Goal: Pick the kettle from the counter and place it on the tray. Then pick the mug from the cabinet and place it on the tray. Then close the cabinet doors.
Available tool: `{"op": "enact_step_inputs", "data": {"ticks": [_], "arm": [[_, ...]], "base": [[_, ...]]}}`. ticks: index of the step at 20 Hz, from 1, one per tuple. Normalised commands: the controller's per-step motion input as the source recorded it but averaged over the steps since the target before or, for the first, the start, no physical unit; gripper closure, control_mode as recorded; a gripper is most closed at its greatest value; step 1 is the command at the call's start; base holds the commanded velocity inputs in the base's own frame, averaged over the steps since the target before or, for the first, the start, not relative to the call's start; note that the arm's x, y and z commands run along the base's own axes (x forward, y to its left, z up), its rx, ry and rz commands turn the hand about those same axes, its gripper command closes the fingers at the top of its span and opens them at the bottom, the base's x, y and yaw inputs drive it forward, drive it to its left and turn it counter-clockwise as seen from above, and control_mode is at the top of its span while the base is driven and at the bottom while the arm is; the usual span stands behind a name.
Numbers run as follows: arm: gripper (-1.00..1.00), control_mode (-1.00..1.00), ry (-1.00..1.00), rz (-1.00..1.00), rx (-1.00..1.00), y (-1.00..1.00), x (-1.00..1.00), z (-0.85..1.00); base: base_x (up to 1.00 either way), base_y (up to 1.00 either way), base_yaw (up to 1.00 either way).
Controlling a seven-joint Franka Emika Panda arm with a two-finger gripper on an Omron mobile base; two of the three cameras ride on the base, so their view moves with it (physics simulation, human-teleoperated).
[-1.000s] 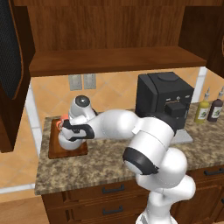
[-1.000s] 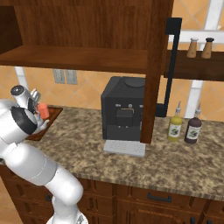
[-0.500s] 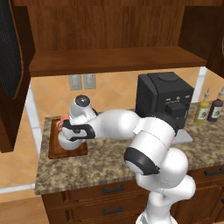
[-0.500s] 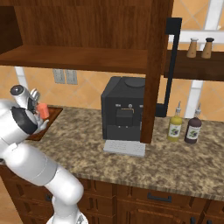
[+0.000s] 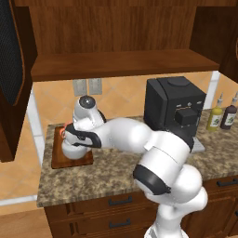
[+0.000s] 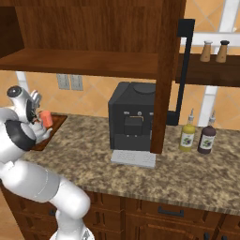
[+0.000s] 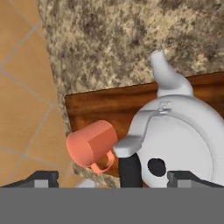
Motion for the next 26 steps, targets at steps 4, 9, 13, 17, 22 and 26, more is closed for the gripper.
{"op": "enact_step_inputs", "data": {"ticks": [4,9,13,17,22,26], "arm": [[-1.00,-1.00,0.02,-0.11,0.00,0.00,-0.42,0.23],[-1.00,-1.00,0.00,-0.10,0.00,0.00,-0.66,0.34],[-1.00,-1.00,0.00,-0.09,0.00,-0.08,-0.98,0.22],[-1.00,-1.00,-0.03,-0.06,0.01,-0.32,-1.00,0.11],[-1.00,-1.00,-0.06,-0.06,0.02,-0.70,-1.00,0.17],[-1.00,-1.00,-0.08,-0.05,0.03,-0.86,-0.85,0.34]], "base": [[0.00,0.00,0.00],[0.00,0.00,0.00],[0.00,0.00,0.00],[0.00,0.00,0.00],[0.00,0.00,0.00],[0.00,0.00,0.00]]}}
